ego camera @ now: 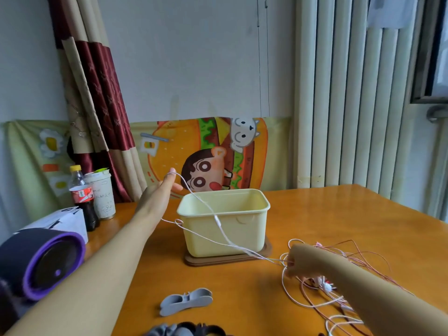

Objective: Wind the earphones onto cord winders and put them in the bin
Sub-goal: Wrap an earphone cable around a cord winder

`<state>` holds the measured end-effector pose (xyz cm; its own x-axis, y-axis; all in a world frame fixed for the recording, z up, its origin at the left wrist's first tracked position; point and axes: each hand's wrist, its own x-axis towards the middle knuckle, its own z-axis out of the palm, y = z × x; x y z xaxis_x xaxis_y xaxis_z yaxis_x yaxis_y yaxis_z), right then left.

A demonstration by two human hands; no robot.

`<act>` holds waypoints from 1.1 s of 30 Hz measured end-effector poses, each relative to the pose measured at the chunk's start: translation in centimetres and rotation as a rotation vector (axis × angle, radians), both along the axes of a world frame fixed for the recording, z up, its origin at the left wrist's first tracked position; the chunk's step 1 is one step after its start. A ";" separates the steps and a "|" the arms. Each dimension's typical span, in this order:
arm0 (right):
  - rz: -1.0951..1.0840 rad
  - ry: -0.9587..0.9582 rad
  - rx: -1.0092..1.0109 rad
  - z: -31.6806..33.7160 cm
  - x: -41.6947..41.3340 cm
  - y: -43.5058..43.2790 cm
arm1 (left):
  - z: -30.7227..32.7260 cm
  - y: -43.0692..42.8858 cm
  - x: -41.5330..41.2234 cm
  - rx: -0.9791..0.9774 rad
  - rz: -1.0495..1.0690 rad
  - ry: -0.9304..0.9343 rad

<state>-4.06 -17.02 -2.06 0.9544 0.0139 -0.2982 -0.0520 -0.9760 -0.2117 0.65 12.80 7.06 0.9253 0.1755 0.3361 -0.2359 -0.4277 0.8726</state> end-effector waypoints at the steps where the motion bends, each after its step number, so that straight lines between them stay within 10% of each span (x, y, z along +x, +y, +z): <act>1: -0.029 -0.003 0.023 0.2 0.2 -0.3 | 0.0 0.3 -0.1 0.061 0.022 -0.009; 11: -0.391 -0.517 0.043 6.5 1.6 -3.7 | -3.7 3.0 0.9 0.897 0.251 -0.086; 22: 0.002 -0.312 0.496 11.6 -0.1 7.0 | -5.1 5.1 2.3 0.377 0.241 -0.002; 33: -0.017 -0.266 1.428 12.0 -0.2 8.9 | -7.4 6.6 2.8 0.422 0.095 0.229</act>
<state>-4.25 -8.13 9.89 0.9813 0.1295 0.1424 0.1340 0.0711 -0.9884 3.47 19.42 -0.29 0.9704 0.1546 0.1855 -0.0010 -0.7657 0.6431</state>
